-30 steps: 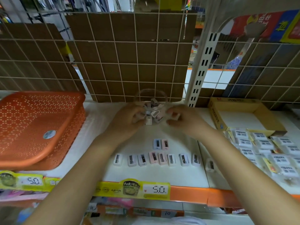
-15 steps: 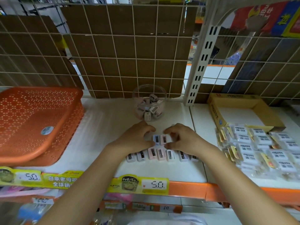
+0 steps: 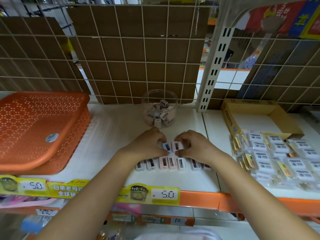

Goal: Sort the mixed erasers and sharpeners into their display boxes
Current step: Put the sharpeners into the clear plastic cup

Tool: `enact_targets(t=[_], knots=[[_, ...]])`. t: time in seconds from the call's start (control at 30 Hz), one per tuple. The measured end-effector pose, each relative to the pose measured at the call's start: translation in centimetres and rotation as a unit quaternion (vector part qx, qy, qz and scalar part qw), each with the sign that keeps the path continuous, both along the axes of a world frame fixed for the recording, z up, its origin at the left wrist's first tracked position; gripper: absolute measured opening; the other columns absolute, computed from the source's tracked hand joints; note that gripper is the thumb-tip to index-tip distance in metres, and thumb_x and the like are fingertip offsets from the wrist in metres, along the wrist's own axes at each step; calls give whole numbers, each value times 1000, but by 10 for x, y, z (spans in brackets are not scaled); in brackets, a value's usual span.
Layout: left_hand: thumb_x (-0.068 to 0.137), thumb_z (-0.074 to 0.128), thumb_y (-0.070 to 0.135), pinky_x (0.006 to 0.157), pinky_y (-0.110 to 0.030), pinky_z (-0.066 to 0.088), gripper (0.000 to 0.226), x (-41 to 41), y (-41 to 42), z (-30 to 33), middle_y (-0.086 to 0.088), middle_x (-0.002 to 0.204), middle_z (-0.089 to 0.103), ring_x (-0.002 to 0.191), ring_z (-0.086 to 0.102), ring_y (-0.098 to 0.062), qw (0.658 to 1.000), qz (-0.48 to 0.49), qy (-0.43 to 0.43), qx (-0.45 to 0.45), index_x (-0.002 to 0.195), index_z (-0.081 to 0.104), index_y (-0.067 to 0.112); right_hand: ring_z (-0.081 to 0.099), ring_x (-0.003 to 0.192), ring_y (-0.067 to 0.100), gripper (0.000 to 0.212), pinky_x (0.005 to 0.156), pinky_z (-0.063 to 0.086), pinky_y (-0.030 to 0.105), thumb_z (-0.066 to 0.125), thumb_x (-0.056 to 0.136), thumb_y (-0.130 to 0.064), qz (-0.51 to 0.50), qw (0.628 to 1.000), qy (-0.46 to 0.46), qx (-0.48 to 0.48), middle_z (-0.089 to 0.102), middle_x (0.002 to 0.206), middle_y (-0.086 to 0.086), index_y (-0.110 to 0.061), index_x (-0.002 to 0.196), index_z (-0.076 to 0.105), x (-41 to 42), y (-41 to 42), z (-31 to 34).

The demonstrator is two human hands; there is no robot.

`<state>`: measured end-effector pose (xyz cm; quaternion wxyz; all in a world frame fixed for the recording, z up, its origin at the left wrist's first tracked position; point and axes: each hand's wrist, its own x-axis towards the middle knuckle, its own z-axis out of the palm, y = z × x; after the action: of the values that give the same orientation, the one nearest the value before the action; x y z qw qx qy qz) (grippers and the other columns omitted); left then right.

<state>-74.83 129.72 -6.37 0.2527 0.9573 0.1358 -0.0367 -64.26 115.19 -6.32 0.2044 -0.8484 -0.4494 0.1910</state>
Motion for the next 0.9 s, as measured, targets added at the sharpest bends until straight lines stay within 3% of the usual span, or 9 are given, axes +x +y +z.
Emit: enact_targets(t=[0.13, 0.3, 0.47, 0.63, 0.7, 0.8, 0.9], knots=[[84, 63, 31, 82, -25, 40, 34, -5, -2, 5, -1, 114, 51, 100, 48, -15, 998, 8, -69, 14, 114, 56, 16, 49, 88, 11, 34, 68, 39, 18, 67, 78, -27, -12, 998, -15, 54, 53, 101, -2, -23, 111, 58, -2, -5, 5], [86, 61, 28, 86, -21, 34, 41, -18, -3, 19, 1, 128, 47, 118, 41, -15, 981, 10, -185, 59, 124, 52, 17, 45, 71, -2, 36, 61, 35, 12, 68, 78, -24, -14, 987, -59, 149, 51, 97, -8, -24, 113, 55, -9, -11, 23], [78, 51, 37, 82, -22, 32, 47, -30, -5, 29, -3, 120, 50, 111, 44, -16, 966, 18, -238, 95, 118, 56, 13, 48, 69, 4, 37, 62, 40, 18, 69, 78, -24, -5, 979, -72, 190, 48, 94, -11, -24, 112, 56, -19, -14, 35], [84, 63, 25, 79, -19, 32, 38, -24, 7, 42, -7, 119, 51, 105, 45, -16, 954, 26, -274, 123, 118, 58, 10, 43, 69, -6, 38, 58, 35, 13, 70, 78, -24, 1, 972, -93, 217, 49, 98, -12, -21, 114, 59, -8, 4, 43], [85, 63, 23, 79, -23, 36, 38, -12, 18, 48, -9, 116, 51, 104, 47, -18, 952, 34, -278, 121, 119, 57, 10, 41, 70, -7, 37, 61, 32, 12, 68, 81, -24, -8, 972, -101, 213, 51, 100, -8, -19, 117, 59, 5, 21, 48], [86, 62, 22, 79, -30, 43, 38, 13, 37, 55, -11, 111, 52, 99, 51, -19, 955, 59, -274, 101, 121, 56, 10, 57, 93, 11, 34, 79, 44, 23, 63, 85, -24, -27, 973, -92, 210, 62, 110, 4, -16, 118, 60, 24, 49, 54], [87, 61, 25, 74, -27, 40, 40, 36, 53, 51, -9, 111, 51, 96, 52, -19, 966, 86, -218, 106, 124, 55, 14, 63, 97, 16, 29, 87, 51, 33, 63, 84, -25, -46, 979, -61, 187, 67, 108, 3, -16, 112, 63, 38, 68, 49]])
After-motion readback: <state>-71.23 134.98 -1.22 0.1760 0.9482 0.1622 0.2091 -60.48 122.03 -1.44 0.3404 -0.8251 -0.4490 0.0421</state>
